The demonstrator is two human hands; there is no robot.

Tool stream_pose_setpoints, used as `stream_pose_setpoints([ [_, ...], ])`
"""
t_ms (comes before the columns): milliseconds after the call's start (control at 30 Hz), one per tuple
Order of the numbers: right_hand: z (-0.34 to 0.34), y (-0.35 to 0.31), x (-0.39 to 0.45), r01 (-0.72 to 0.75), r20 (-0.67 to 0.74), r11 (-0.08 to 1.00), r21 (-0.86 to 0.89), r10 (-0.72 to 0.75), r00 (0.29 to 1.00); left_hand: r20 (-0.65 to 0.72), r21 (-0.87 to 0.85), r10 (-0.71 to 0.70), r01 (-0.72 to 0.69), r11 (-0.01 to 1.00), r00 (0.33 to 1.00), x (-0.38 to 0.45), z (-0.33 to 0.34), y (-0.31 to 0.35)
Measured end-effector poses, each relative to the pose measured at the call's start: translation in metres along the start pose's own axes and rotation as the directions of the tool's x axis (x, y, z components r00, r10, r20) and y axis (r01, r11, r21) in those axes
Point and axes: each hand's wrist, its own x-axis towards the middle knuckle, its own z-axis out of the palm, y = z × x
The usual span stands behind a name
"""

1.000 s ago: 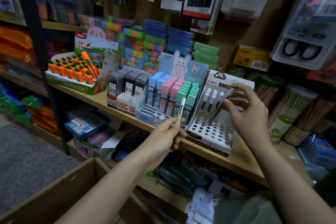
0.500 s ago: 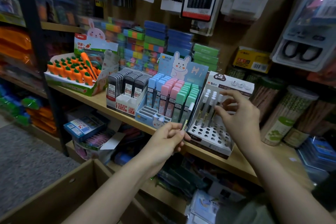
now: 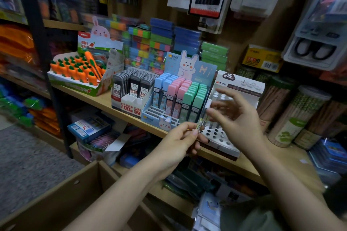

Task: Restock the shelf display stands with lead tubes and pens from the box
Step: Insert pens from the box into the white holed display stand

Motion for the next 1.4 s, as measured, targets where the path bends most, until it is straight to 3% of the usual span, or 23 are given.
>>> stream_pose_setpoints([
  [133,0.004,-0.005,-0.001,-0.026,0.024,0.994,0.104,0.024,0.999,0.013,0.023,0.004,-0.004,1.000,1.000,0.001,0.002,0.000],
  [200,-0.006,-0.005,0.001,-0.020,-0.006,0.991,0.136,0.021,1.000,-0.030,0.211,0.050,-0.043,0.976,0.998,0.002,0.001,0.000],
  [233,-0.013,-0.004,0.003,-0.016,-0.045,0.989,0.145,0.023,0.999,-0.059,0.397,0.116,-0.083,0.914,0.991,0.003,-0.001,-0.001],
  [333,-0.037,0.000,0.011,0.022,-0.229,0.993,0.120,0.006,0.973,0.013,0.815,0.355,-0.216,0.537,0.935,0.000,-0.004,-0.009],
  [433,-0.048,0.010,0.013,0.080,-0.314,0.993,-0.088,-0.104,0.944,0.229,0.927,0.433,-0.331,0.177,0.872,-0.003,-0.002,-0.021],
  [500,-0.047,0.017,0.012,0.059,-0.296,0.983,-0.173,-0.109,0.949,0.291,0.938,0.393,-0.341,0.064,0.873,-0.003,0.000,-0.029],
  [767,-0.046,0.020,0.009,0.079,-0.265,0.974,-0.210,-0.135,0.955,0.281,0.960,0.316,-0.272,-0.074,0.906,0.006,0.001,-0.037],
  [1133,-0.035,0.017,0.012,0.061,-0.248,0.966,-0.251,-0.125,0.961,0.282,0.958,0.335,-0.280,-0.054,0.899,0.005,0.000,-0.038],
  [1233,-0.032,0.020,0.010,0.029,-0.179,0.935,-0.353,-0.098,0.979,0.284,0.958,0.344,-0.282,-0.056,0.895,0.005,0.000,-0.038],
  [1400,-0.026,0.018,0.007,0.088,-0.172,0.893,-0.441,-0.180,0.969,0.296,0.955,0.347,-0.290,-0.070,0.890,0.005,0.000,-0.039],
])
